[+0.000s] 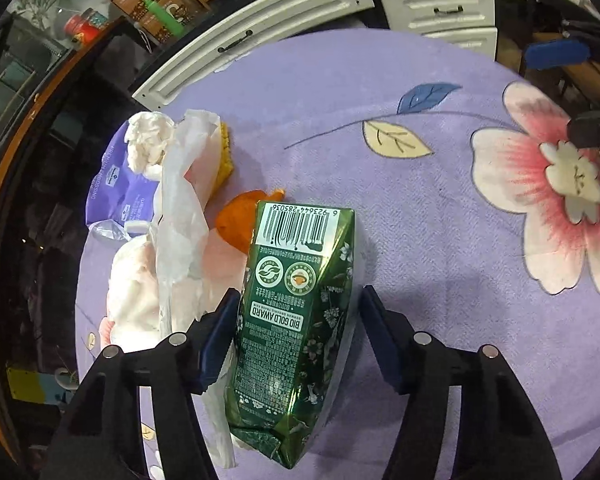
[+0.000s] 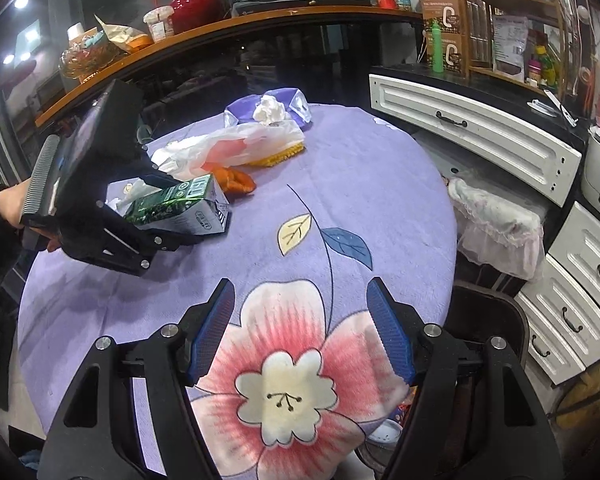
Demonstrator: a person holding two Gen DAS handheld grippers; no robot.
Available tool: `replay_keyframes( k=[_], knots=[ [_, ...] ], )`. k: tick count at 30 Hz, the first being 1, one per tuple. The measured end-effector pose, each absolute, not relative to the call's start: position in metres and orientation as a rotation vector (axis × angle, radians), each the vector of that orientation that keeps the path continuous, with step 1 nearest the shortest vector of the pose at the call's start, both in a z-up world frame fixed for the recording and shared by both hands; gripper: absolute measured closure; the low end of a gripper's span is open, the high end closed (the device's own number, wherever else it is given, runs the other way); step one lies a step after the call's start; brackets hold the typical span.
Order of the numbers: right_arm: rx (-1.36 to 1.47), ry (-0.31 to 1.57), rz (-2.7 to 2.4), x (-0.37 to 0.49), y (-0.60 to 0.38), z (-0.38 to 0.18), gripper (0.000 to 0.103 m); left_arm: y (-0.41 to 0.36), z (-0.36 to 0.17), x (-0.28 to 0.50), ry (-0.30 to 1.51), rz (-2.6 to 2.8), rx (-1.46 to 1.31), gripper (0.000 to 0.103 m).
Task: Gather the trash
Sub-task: 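Grasp the green drink carton with the left tool and lift it, then grasp the white plastic bag with the right tool while the left tool holds the carton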
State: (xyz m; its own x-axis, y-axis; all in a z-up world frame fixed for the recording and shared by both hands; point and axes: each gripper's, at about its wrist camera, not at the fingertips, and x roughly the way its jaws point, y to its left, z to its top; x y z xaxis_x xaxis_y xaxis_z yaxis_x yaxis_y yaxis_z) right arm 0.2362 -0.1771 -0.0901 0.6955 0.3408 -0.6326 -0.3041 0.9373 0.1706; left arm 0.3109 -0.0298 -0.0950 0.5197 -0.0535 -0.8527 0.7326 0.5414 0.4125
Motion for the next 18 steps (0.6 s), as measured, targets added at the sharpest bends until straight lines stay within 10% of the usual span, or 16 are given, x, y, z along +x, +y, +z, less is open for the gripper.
replay_keyframes(
  k=[18],
  knots=[
    [-0.001, 0.668, 0.492, 0.25, -0.134, -0.067, 0.034, 0.051, -0.043, 0.237, 0.77, -0.493, 0.306, 0.055]
  ],
)
